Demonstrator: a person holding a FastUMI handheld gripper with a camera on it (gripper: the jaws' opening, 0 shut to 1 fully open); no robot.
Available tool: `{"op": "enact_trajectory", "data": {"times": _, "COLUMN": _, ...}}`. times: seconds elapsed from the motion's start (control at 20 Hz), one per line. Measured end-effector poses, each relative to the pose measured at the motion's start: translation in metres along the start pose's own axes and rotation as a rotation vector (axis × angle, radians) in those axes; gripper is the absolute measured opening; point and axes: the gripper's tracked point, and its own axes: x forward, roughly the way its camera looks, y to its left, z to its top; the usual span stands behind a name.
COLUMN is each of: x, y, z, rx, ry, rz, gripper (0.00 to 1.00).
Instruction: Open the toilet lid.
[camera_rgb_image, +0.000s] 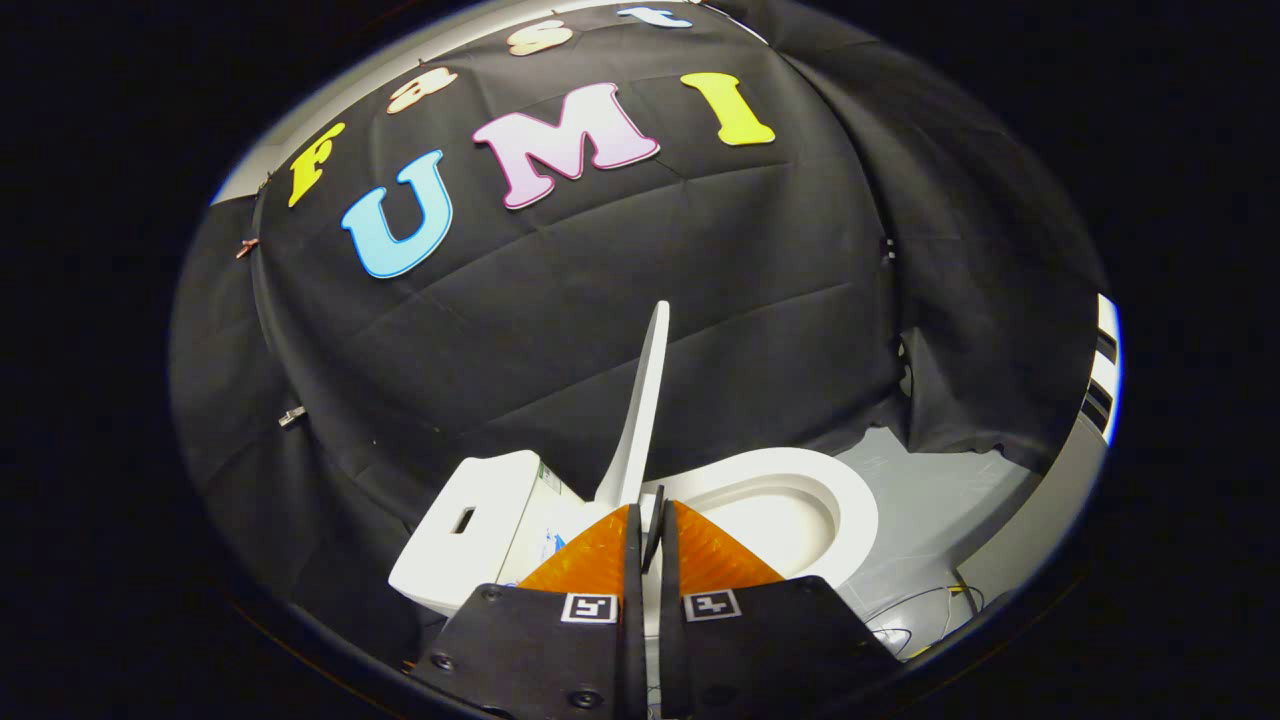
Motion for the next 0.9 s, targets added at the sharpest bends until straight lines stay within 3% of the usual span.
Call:
{"op": "enact_trajectory", "data": {"times": 0.4, "x": -0.004, "y": 0.086, "z": 0.0, "rx": -0.149, "ry": -0.023, "rz": 0.011, "gripper": 0.12}}
{"op": "enact_trajectory", "data": {"times": 0.6, "x": -0.002, "y": 0.117, "z": -0.013, "rx": -0.215, "ry": -0.037, "rz": -0.071, "gripper": 0.12}}
{"op": "enact_trajectory", "data": {"times": 0.75, "x": 0.0, "y": 0.157, "z": -0.027, "rx": -0.262, "ry": -0.043, "rz": -0.041, "gripper": 0.11}}
{"op": "enact_trajectory", "data": {"times": 0.9, "x": 0.005, "y": 0.171, "z": -0.041, "rx": -0.304, "ry": -0.045, "rz": -0.062, "gripper": 0.12}}
